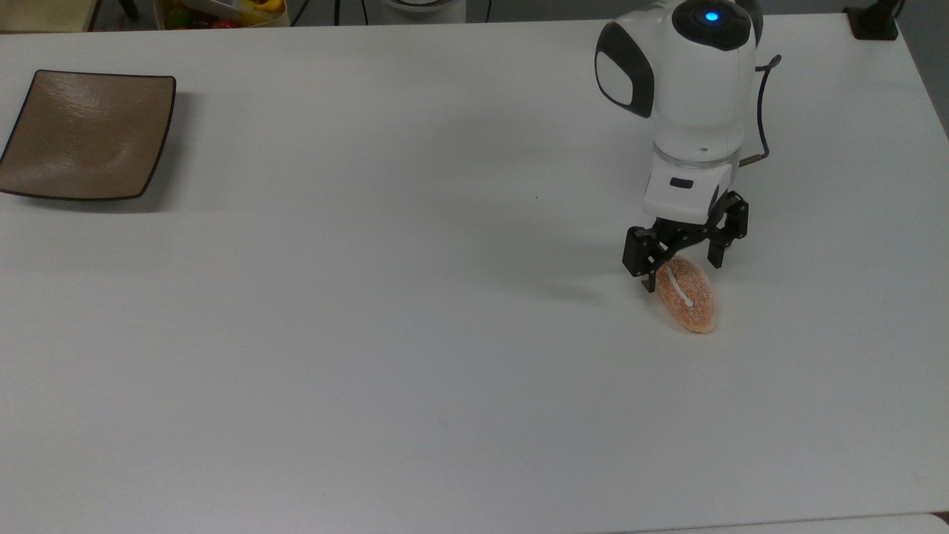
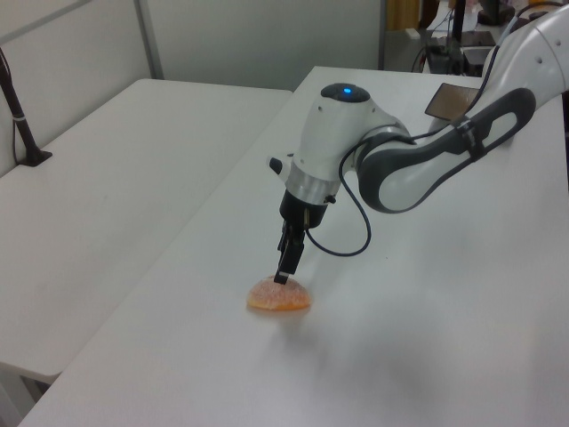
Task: Bread is placed on a ceramic plate
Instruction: 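Close the gripper around the bread roll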
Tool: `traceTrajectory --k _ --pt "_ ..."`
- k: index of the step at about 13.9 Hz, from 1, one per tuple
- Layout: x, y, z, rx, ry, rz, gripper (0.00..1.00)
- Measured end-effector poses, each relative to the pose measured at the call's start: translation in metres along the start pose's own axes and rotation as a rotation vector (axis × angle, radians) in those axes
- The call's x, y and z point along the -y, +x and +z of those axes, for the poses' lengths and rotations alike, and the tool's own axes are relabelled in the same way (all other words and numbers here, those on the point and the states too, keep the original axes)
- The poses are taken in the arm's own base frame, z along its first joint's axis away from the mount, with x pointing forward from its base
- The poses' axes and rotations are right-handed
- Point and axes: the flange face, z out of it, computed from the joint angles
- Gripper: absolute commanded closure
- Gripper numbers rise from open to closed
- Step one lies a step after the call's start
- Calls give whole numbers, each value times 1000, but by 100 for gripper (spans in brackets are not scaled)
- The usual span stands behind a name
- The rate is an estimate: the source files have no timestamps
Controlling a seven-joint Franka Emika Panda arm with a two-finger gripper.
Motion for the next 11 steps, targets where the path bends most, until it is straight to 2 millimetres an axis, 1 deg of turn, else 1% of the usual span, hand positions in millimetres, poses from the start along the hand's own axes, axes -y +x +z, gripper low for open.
traceTrajectory --k 2,5,6,7,8,11 --pt "8 -5 21 -13 -2 -22 0" --pt "10 -10 38 -14 -15 -43 0" --pt "10 -11 40 -12 -16 -44 0" --pt "10 -13 44 -7 -16 -44 7" --pt "10 -13 45 -5 -17 -44 19" --pt "10 -14 46 -4 -17 -45 40"
